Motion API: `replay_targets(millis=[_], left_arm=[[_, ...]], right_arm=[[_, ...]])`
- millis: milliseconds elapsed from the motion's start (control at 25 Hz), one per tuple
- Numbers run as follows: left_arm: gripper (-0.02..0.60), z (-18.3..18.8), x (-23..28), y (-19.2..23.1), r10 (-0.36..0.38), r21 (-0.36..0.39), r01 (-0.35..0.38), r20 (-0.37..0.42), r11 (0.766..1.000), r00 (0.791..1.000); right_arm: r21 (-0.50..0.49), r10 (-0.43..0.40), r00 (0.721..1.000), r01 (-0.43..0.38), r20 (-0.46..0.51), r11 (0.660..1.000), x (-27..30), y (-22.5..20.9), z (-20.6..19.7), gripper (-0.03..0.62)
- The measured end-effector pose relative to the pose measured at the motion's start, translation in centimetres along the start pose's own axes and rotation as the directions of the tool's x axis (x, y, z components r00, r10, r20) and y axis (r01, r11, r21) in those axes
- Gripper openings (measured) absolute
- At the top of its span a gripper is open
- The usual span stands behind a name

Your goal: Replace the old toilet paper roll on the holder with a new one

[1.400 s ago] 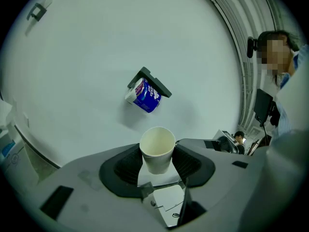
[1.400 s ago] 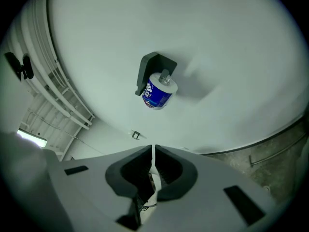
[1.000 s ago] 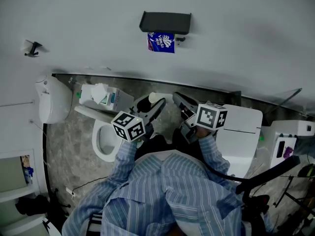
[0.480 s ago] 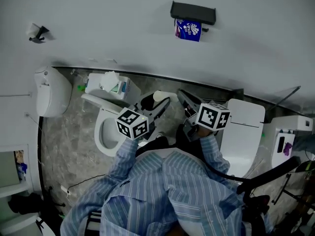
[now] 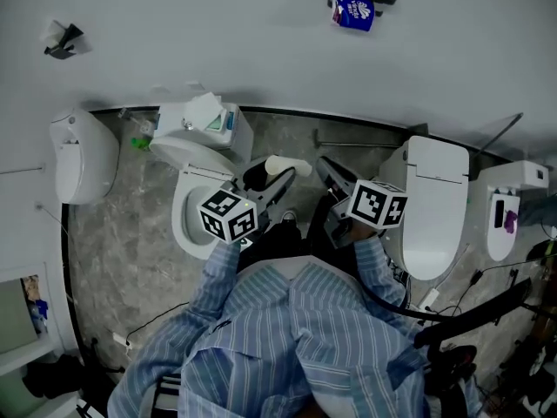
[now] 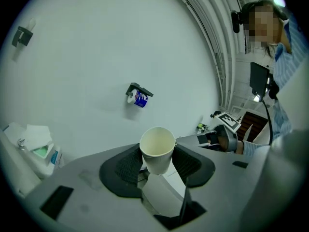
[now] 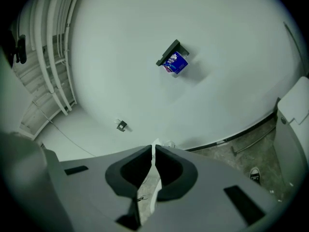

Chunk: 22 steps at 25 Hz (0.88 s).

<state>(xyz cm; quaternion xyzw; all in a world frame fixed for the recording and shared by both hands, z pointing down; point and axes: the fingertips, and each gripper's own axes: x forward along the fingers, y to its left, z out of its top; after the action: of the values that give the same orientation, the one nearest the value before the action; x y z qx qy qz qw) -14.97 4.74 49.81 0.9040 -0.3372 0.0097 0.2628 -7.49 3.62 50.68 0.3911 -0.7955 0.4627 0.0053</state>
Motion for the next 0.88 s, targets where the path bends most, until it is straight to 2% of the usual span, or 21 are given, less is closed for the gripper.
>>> replay_targets(millis=[240, 400, 600, 880], left_arm=[[0.190, -1.6, -2.5, -1.0, -0.043, -0.030, 0.043, 0.006, 0.999, 0.999], [0.190, -2.0, -2.8, -1.8, -0.061, -0.039, 0.062, 0.014, 0.997, 0.998], [0.190, -2.2, -3.0, -2.6, -0.056, -0.035, 0.057, 0.024, 0.998, 0.998], [0.190, -2.3, -3.2, -6.1, -0.034, -0.029, 0.037, 0.068, 0.999, 0.997]], right_arm=[[0.005, -0.056, 0.998, 0.056, 0.000, 0.998, -1.9, 1.3, -3.1, 0.024], [-0.002, -0.083, 0.997, 0.083, -0.006, 0.997, -2.6, 1.0, -3.7, 0.023], [-0.012, -0.068, 0.997, 0.068, -0.031, 0.998, -2.4, 0.9, -3.9, 0.023], [-0.031, -0.067, 0.996, 0.065, -0.053, 0.997, -6.2, 0.4, -5.2, 0.023]])
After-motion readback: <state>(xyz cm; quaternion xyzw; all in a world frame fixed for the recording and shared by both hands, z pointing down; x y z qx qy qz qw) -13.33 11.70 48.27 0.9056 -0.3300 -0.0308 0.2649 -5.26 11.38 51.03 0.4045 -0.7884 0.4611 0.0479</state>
